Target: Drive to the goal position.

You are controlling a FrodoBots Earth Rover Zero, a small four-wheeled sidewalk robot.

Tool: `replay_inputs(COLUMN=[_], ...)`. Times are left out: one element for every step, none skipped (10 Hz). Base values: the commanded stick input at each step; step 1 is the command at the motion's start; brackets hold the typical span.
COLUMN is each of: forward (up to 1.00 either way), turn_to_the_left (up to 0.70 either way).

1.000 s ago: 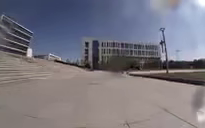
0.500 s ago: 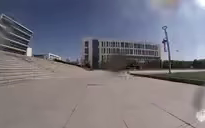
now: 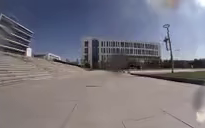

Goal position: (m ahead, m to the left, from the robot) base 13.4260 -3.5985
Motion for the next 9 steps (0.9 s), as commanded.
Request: replay_inputs(forward=[0.70, 0.70, 0.70, 0.70, 0.70, 0.70, 0.70, 0.70, 0.70], turn_to_the_left=[0.00, 0.00, 0.00, 0.00, 0.00, 0.00, 0.00, 0.00, 0.00])
